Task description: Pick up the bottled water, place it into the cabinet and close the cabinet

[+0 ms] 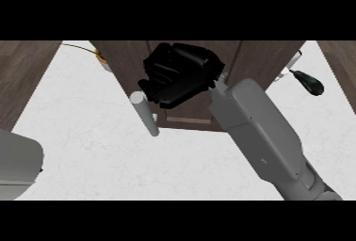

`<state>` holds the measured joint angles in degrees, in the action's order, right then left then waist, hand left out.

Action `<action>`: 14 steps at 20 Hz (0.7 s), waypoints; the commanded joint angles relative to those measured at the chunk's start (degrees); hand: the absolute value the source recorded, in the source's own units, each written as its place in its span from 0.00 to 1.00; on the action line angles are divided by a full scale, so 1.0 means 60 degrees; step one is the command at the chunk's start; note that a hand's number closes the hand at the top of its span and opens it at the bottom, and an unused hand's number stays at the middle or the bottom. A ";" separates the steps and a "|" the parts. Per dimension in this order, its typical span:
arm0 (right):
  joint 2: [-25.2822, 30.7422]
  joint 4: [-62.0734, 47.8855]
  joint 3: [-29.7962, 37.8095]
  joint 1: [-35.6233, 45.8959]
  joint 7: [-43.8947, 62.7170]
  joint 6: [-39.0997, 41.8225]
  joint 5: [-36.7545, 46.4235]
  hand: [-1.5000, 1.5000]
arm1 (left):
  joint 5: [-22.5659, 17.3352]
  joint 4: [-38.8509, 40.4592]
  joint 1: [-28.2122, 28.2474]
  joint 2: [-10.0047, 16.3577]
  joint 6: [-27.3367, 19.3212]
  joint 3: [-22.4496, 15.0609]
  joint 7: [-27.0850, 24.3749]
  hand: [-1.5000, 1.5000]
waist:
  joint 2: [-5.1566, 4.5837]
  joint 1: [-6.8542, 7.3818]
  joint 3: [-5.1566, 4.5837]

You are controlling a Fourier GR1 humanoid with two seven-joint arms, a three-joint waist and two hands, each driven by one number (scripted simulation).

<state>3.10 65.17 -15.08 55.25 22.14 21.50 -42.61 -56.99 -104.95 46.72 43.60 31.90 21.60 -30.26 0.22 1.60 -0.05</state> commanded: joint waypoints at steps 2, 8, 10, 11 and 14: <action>0.0199 -0.0957 0.1130 0.1369 -0.0977 -0.0543 0.0616 0.00 | 0.0537 -0.0006 -0.0258 -0.0446 0.0124 -0.0276 0.0035 0.00 | -0.0095 0.0046 0.0002; 0.0350 -0.0873 0.1390 0.2094 -0.1103 -0.1434 0.1241 0.00 | 0.0518 0.0144 -0.0561 -0.0458 0.0062 -0.0195 0.0192 0.00 | -0.0085 0.0021 -0.0006; 0.0251 -0.0944 0.1407 0.2140 -0.1131 -0.1713 0.1372 0.00 | 0.0306 0.0347 -0.0566 -0.0242 0.0352 0.0125 0.0228 0.00 | -0.0079 0.0057 -0.0008; 0.0350 -0.1008 0.1484 0.2076 -0.1195 -0.1484 0.1281 0.00 | 0.0288 0.0488 -0.0874 -0.0227 0.0283 -0.0113 0.0360 0.00 | -0.0126 -0.0060 -0.0012; 0.0082 -0.1214 0.1329 0.2092 -0.1564 -0.1718 0.1672 0.00 | 0.0396 -0.0033 -0.0832 -0.0424 0.0135 -0.0327 0.0505 0.00 | -0.0149 0.0039 -0.0002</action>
